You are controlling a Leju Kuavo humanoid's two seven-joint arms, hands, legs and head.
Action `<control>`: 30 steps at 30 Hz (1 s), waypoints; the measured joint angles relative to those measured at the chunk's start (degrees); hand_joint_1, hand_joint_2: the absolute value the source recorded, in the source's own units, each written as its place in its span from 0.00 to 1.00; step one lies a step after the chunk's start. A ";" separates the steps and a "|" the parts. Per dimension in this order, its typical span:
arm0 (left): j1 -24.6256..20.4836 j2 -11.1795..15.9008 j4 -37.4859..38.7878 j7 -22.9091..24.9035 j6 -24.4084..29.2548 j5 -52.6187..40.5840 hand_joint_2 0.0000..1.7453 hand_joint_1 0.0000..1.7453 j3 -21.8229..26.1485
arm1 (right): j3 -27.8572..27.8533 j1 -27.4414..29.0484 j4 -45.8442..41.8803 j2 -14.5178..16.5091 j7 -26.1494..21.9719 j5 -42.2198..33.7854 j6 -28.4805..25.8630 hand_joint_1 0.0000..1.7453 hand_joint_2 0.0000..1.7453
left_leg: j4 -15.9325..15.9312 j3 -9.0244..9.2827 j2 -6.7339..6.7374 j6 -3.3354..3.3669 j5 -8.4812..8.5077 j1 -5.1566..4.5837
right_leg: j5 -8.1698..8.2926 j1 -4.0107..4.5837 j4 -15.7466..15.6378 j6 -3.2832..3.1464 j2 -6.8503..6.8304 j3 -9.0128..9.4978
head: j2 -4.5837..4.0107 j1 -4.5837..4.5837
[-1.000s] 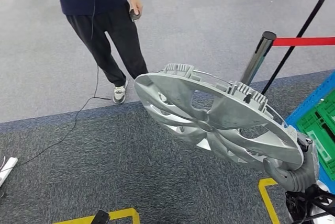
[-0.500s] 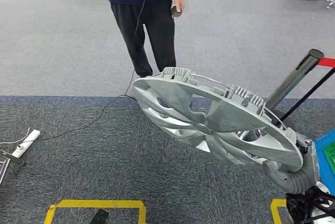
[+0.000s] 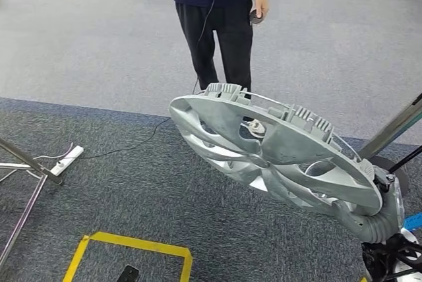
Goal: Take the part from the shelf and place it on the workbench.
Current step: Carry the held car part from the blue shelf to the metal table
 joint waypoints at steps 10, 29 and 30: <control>-0.53 0.01 0.00 0.00 0.10 -0.11 1.00 0.00 0.00 | -0.02 0.06 -0.24 0.01 -0.03 0.02 -0.02 1.00 1.00 | -6.44 4.42 6.33 1.32 2.71 -1.05 | -0.63 1.22 0.27 0.46 -6.57 0.19 | 0.01 0.00; -0.77 0.04 0.00 0.27 -0.07 -0.16 1.00 0.00 0.00 | 0.09 -1.76 -0.42 0.00 0.62 0.13 -0.20 1.00 1.00 | -5.08 2.05 -2.35 0.24 3.26 0.06 | 0.03 -0.21 0.58 0.54 1.11 -0.63 | 0.01 0.29; -0.83 0.03 0.00 0.29 -0.07 -0.27 1.00 0.00 0.00 | 0.10 -1.83 -0.47 0.00 0.63 0.08 -0.26 1.00 1.00 | -2.64 0.89 -0.56 0.12 1.68 -0.04 | 0.12 -0.14 0.49 0.19 0.38 -0.64 | 0.01 0.18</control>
